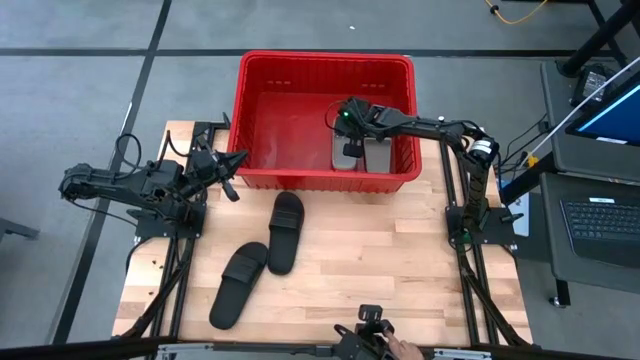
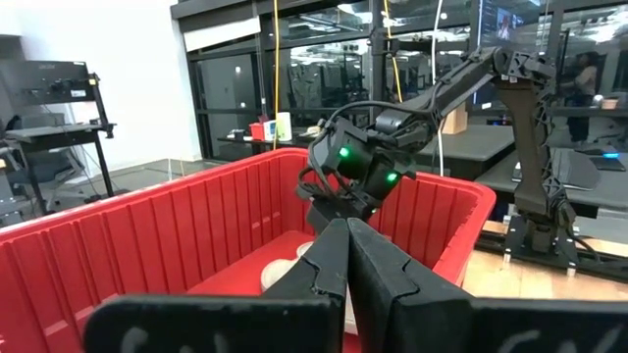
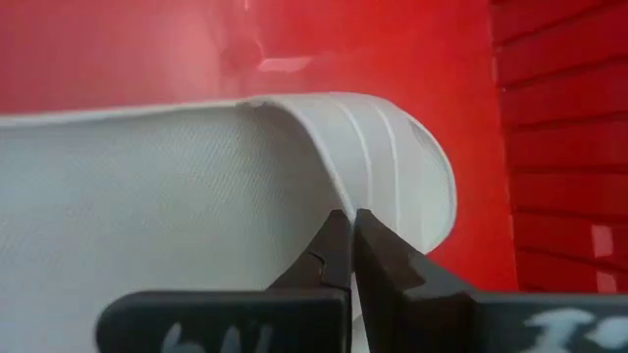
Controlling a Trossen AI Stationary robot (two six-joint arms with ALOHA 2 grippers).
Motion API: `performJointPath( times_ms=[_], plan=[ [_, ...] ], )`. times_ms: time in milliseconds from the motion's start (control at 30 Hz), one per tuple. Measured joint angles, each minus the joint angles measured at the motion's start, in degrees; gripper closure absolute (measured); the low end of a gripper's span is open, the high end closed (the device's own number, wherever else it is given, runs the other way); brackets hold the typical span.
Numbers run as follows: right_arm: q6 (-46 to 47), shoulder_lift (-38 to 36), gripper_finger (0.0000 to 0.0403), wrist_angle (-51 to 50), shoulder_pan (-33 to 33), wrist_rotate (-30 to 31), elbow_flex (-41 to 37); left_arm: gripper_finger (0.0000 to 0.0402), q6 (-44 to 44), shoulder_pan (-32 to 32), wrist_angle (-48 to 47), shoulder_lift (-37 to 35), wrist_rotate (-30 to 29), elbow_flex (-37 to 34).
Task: Pick and place slides into bin
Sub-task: Put the gray slide into the red bin
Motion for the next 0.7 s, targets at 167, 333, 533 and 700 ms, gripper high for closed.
performJointPath(
  times_ms=[167, 333, 533, 700],
  plan=[
    [-0.17, 0.00, 0.0395, -0.01, -0.04, -0.05, 0.05, 0.0398, 0.00, 0.00, 0.00, 0.00, 0.00, 0.00],
    [-1.48, 0.00, 0.0397, -1.98, -0.04, -0.07, 0.05, 0.0399, 0.04, 0.00, 0.00, -0.01, 0.00, 0.00],
    [-1.51, 0.00, 0.0391, -2.70, -0.04, -0.07, 0.05, 0.0396, 0.13, 0.00, 0.00, 0.00, 0.00, 0.00],
    [-1.53, 0.00, 0.0389, -2.89, -0.04, -0.09, 0.05, 0.0399, 0.13, 0.00, 0.02, 0.00, 0.02, 0.00]
  ],
)
